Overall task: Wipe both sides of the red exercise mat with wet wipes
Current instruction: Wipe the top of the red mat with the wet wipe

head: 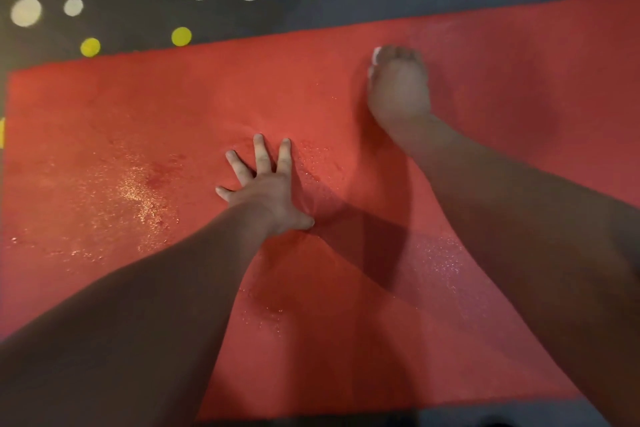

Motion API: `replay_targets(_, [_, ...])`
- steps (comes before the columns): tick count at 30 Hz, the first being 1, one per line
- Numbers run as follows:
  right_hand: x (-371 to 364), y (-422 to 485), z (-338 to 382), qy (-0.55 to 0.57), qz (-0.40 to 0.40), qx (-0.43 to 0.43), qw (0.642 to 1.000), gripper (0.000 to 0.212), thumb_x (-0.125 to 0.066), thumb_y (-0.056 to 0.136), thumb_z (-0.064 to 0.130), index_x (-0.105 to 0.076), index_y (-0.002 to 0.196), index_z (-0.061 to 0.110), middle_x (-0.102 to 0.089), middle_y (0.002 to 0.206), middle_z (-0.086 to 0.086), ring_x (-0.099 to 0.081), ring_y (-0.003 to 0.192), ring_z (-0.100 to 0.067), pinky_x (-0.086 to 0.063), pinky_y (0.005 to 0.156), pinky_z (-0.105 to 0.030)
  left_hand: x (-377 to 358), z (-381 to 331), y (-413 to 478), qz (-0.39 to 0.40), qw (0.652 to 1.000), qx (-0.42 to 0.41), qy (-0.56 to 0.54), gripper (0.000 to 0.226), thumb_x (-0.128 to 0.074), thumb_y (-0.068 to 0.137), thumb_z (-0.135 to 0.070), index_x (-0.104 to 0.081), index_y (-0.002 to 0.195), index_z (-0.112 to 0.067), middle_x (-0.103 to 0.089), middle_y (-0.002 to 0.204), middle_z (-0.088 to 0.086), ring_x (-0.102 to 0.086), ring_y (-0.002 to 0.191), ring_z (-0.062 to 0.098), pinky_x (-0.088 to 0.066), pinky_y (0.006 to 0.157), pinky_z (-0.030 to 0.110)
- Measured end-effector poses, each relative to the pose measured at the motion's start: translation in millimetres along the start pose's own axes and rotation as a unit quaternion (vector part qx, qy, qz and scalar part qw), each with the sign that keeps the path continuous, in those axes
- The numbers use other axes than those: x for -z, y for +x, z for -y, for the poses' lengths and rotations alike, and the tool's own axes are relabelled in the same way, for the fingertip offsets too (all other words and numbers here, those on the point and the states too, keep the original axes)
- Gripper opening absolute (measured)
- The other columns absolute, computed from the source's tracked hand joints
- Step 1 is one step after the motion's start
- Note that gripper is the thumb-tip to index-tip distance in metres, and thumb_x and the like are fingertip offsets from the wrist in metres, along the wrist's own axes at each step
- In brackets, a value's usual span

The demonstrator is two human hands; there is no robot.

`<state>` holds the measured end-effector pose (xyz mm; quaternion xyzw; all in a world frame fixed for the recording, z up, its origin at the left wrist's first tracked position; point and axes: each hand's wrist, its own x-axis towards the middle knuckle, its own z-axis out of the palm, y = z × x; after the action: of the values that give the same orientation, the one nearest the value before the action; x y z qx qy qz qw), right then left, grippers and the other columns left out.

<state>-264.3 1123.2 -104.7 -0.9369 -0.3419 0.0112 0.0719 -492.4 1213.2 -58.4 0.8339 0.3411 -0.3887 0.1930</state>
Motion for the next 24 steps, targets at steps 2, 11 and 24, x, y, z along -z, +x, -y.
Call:
replay_targets(2, [-1.4,-17.1,36.8,0.095,0.025,0.113,0.989,0.018,-0.045,0.089,0.011,-0.061,0.096,0.005,-0.066,0.092,-0.020,-0.059,0.088,-0.039,-0.038,0.082,-0.042,-0.2,0.6,0.9,0.000,1.000,0.002,-0.001,0.147,-0.088,0.064,-0.057,0.030,0.151,-0.043,0.049,0.153,-0.005,0.035,0.144,0.046,-0.012,0.109,0.081])
replay_targets(11, [6.1,37.6,-29.4,-0.046,-0.006,0.031,0.998,0.051,-0.015,0.093,0.021,-0.059,0.114,0.003,-0.062,0.108,-0.024,-0.057,0.096,-0.041,-0.039,0.082,-0.043,0.3,0.5,2.4,0.003,1.000,-0.002,-0.010,0.147,-0.087,0.065,-0.056,0.032,0.150,-0.042,0.052,0.151,-0.004,0.037,0.142,0.048,-0.010,0.108,0.082])
replay_targets(24, [-4.2,40.6,-0.9,0.008,-0.018,0.050,0.999,0.031,-0.039,0.094,0.010,-0.063,0.113,0.008,-0.067,0.107,-0.018,-0.059,0.099,-0.037,-0.038,0.090,-0.040,0.3,1.9,2.4,0.003,1.000,-0.003,-0.002,0.147,-0.087,0.063,-0.058,0.030,0.150,-0.043,0.050,0.152,-0.004,0.036,0.143,0.048,-0.011,0.109,0.082])
